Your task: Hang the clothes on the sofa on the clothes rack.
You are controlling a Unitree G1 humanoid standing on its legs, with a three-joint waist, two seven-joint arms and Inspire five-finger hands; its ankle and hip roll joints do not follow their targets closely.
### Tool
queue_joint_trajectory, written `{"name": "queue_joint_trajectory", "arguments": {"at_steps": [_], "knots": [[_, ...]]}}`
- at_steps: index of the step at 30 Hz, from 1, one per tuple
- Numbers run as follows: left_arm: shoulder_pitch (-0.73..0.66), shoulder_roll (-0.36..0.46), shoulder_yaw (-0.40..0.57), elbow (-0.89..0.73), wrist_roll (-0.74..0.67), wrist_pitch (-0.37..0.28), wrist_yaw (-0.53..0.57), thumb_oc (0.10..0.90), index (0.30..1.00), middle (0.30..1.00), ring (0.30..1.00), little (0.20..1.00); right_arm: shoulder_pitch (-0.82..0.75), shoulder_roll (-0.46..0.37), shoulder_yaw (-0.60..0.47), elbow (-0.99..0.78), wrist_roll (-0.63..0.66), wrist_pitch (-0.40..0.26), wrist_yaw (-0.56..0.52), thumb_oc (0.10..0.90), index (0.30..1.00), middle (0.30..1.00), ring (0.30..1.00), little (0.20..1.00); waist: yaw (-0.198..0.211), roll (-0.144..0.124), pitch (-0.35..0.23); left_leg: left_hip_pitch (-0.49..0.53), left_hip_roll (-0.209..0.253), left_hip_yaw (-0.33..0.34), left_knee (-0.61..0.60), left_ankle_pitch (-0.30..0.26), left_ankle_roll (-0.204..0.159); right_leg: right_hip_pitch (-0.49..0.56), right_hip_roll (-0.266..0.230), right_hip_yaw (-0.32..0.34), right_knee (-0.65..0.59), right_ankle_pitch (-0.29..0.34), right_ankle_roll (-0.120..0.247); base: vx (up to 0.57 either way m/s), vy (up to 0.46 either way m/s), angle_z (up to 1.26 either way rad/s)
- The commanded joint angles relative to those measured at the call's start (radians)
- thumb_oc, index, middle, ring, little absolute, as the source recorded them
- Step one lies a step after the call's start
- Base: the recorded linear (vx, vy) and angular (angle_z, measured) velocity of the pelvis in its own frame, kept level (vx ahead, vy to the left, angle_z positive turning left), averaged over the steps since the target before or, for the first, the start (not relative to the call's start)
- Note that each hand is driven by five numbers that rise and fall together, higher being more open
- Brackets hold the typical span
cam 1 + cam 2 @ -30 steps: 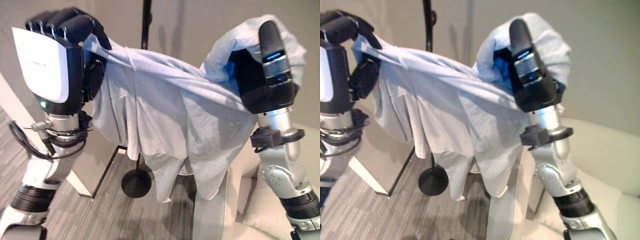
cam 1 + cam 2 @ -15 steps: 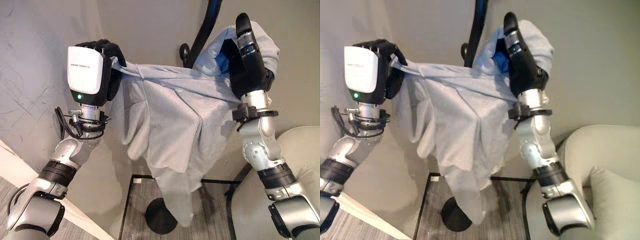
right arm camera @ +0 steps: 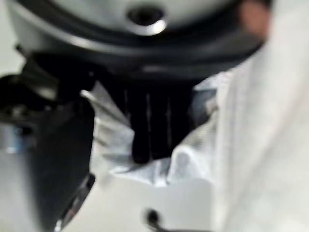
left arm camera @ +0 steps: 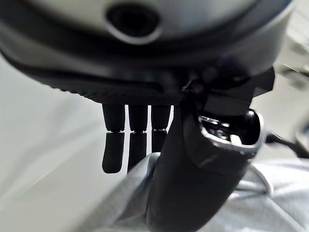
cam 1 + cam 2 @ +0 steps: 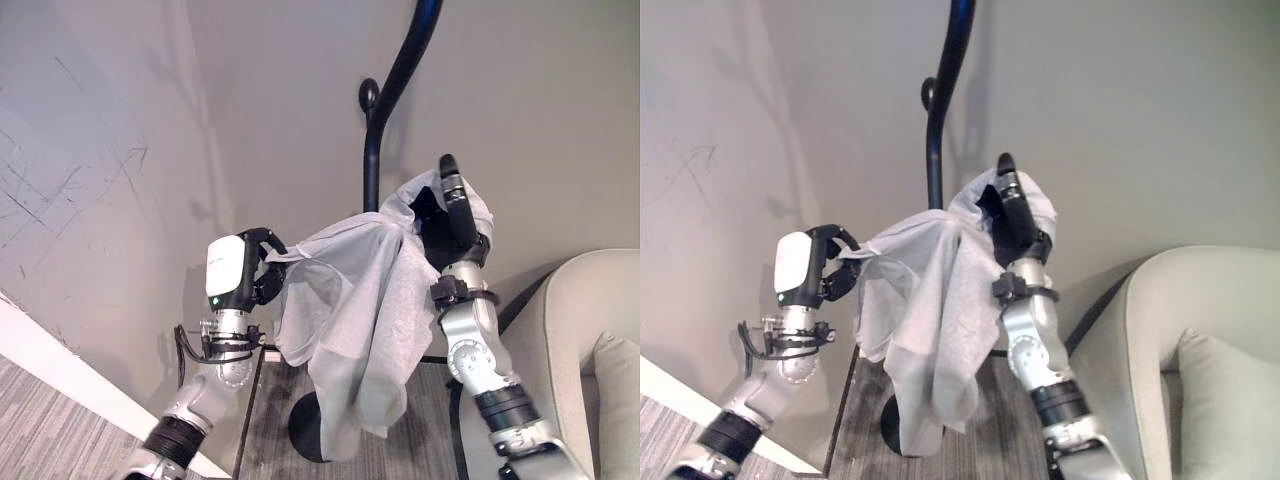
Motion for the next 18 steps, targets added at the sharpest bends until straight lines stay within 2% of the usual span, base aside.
{"name": "queue_joint_trajectory", "arguments": {"at_steps": [1,2,3,4,5,6,7,9,12,14,16,18], "knots": [[-0.104,0.089,0.12,0.08,-0.553,-0.05,-0.099,0.4,0.3,0.3,0.3,0.3,-0.022,-0.043,-0.087,0.08,0.134,-0.098,-0.025,0.496,0.444,0.444,0.444,0.444,0.004,-0.009,-0.042,0.051,0.092,0.036,0.005,-0.1,-0.072,-0.02,-0.026,0.02,0.039,-0.026,0.008,-0.01,0.03,0.09],[-0.09,0.026,0.111,0.048,-0.87,-0.089,-0.173,0.4,0.3,0.3,0.3,0.3,-0.001,0.035,-0.064,0.087,0.188,-0.11,-0.058,0.8,0.9,0.9,0.9,0.9,-0.003,0.004,-0.041,0.046,0.09,0.032,0.005,-0.098,-0.069,-0.027,-0.026,0.018,0.04,-0.022,0.006,-0.03,0.052,0.04],[-0.081,-0.019,0.072,-0.004,-1.078,-0.091,-0.251,0.4,0.3,0.3,0.3,0.3,0.009,0.092,-0.051,0.09,0.224,-0.091,-0.092,0.8,0.9,0.9,0.9,0.9,-0.009,0.016,-0.036,0.047,0.087,0.03,0.005,-0.1,-0.067,-0.029,-0.028,0.018,0.043,-0.02,0.006,-0.03,0.056,0.04],[-0.071,-0.025,0.051,-0.02,-1.148,-0.091,-0.279,0.4,0.3,0.3,0.3,0.3,0.004,0.12,-0.046,0.1,0.244,-0.091,-0.106,0.8,0.9,0.9,0.9,0.9,-0.01,0.021,-0.035,0.047,0.085,0.028,0.005,-0.1,-0.065,-0.031,-0.028,0.018,0.042,-0.018,0.006,-0.03,0.064,0.04],[-0.057,-0.027,0.011,-0.052,-1.23,-0.067,-0.325,0.518,0.476,0.476,0.476,0.476,0.006,0.149,-0.027,0.11,0.254,-0.068,-0.14,0.8,0.9,0.9,0.9,0.9,-0.013,0.025,-0.032,0.051,0.081,0.028,0.005,-0.104,-0.064,-0.029,-0.031,0.019,0.039,-0.014,0.008,-0.02,0.051,0.05],[-0.053,-0.022,0.005,-0.053,-1.236,-0.06,-0.33,0.733,0.799,0.799,0.799,0.799,0.005,0.154,-0.019,0.109,0.263,-0.064,-0.144,0.8,0.9,0.9,0.9,0.9,-0.013,0.025,-0.032,0.052,0.08,0.028,0.005,-0.105,-0.064,-0.028,-0.032,0.019,0.039,-0.012,0.009,-0.03,0.058,0.02],[-0.047,-0.019,-0.005,-0.068,-1.254,-0.053,-0.336,0.8,0.9,0.9,0.9,0.9,0.014,0.162,-0.007,0.107,0.284,-0.059,-0.153,0.8,0.9,0.9,0.9,0.9,-0.014,0.025,-0.031,0.053,0.079,0.028,0.005,-0.106,-0.063,-0.028,-0.034,0.02,0.038,-0.01,0.008,-0.04,0.047,0.02],[-0.041,-0.008,-0.006,-0.096,-1.247,-0.043,-0.326,0.8,0.9,0.9,0.9,0.9,0.025,0.141,0.03,0.086,0.257,-0.042,-0.198,0.8,0.9,0.9,0.9,0.9,-0.011,0.022,-0.027,0.051,0.079,0.026,0.005,-0.107,-0.064,-0.031,-0.035,0.021,0.04,-0.007,0.008,-0.05,0.04,0.02],[-0.001,0.021,0.025,-0.122,-1.215,-0.006,-0.319,0.8,0.9,0.9,0.9,0.9,0.058,0.069,0.063,-0.073,0.161,0.01,-0.281,0.8,0.9,0.9,0.9,0.9,-0.009,0.013,-0.026,0.048,0.078,0.027,0.005,-0.105,-0.063,-0.038,-0.037,0.026,0.046,-0.003,0.008,-0.06,0.022,0.03],[0.021,0.031,0.039,-0.137,-1.2,0.009,-0.316,0.8,0.9,0.9,0.9,0.9,0.075,0.039,0.07,-0.143,0.135,0.016,-0.3,0.8,0.9,0.9,0.9,0.9,-0.008,0.01,-0.029,0.047,0.079,0.03,0.005,-0.104,-0.063,-0.042,-0.037,0.027,0.048,0.0,0.008,-0.05,0.006,-0.01],[0.056,0.053,0.055,-0.181,-1.123,0.048,-0.311,0.8,0.9,0.9,0.9,0.9,0.081,-0.041,0.111,-0.259,0.061,0.059,-0.343,0.8,0.9,0.9,0.9,0.9,-0.004,0.001,-0.031,0.046,0.082,0.035,0.005,-0.104,-0.062,-0.05,-0.037,0.036,0.045,0.007,0.006,-0.05,-0.004,-0.06],[0.066,0.064,0.058,-0.201,-1.073,0.064,-0.314,0.8,0.9,0.9,0.9,0.9,0.08,-0.068,0.119,-0.29,0.03,0.074,-0.342,0.8,0.9,0.9,0.9,0.9,-0.002,-0.002,-0.031,0.044,0.084,0.038,0.005,-0.103,-0.062,-0.053,-0.037,0.039,0.044,0.008,0.006,-0.04,-0.013,-0.14]]}}
